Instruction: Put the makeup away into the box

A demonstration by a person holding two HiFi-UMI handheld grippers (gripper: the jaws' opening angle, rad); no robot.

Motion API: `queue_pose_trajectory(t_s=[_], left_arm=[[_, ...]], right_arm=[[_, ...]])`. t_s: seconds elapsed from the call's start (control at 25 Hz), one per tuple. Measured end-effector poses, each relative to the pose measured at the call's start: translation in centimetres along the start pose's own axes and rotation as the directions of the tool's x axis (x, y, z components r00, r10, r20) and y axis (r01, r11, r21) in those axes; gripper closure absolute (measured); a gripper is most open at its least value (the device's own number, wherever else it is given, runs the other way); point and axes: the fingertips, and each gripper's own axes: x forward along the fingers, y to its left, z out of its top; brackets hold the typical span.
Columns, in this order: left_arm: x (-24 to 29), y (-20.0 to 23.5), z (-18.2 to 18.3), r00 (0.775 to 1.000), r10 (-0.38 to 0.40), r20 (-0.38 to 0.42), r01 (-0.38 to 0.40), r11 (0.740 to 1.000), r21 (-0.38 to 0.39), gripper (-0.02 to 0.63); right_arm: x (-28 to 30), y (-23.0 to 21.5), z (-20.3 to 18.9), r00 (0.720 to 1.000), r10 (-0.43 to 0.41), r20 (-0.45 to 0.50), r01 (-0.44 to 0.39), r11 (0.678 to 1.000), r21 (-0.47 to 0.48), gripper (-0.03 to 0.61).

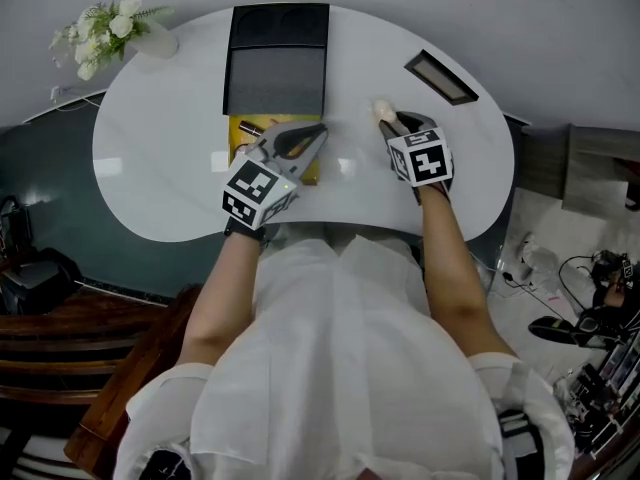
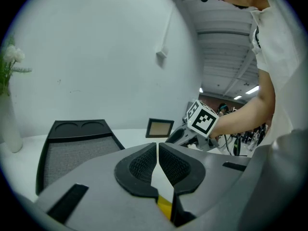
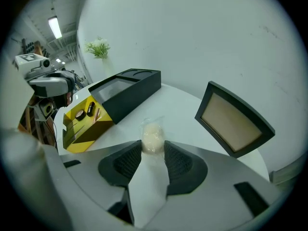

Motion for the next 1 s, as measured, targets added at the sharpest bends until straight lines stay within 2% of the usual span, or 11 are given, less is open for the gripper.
queue_pose_trajectory(t_s=[0.16, 0.32, 0.64, 0.84, 1.0], left_arm=[[-2.9, 1.6, 0.0, 0.999, 0.041, 0.014, -0.041, 0.999, 0.006, 0.588], [-5.7, 2.8, 0.2, 0.997, 0.070, 0.030, -0.071, 0.997, 0.013, 0.588], [-12.5, 5.3, -0.2, 0.991, 0.126, 0.048, -0.127, 0.991, 0.029, 0.588], [-16.0, 6.6, -0.7, 0.988, 0.144, 0.061, -0.144, 0.989, 0.008, 0.588], [-17.7, 6.9, -0.8, 0.989, 0.131, 0.071, -0.133, 0.991, 0.018, 0.588]], right_arm=[[-1.5, 1.5, 1.3, 0.999, -0.013, 0.037, 0.013, 1.000, 0.007, 0.431], [-2.8, 4.2, 3.0, 0.997, 0.009, 0.081, -0.010, 1.000, 0.017, 0.431], [-4.2, 11.7, 6.7, 0.985, 0.090, 0.147, -0.081, 0.995, -0.066, 0.431], [-3.0, 16.7, 7.4, 0.979, 0.169, 0.114, -0.153, 0.979, -0.136, 0.431], [-1.6, 19.7, 6.4, 0.981, 0.189, 0.050, -0.176, 0.966, -0.189, 0.431]])
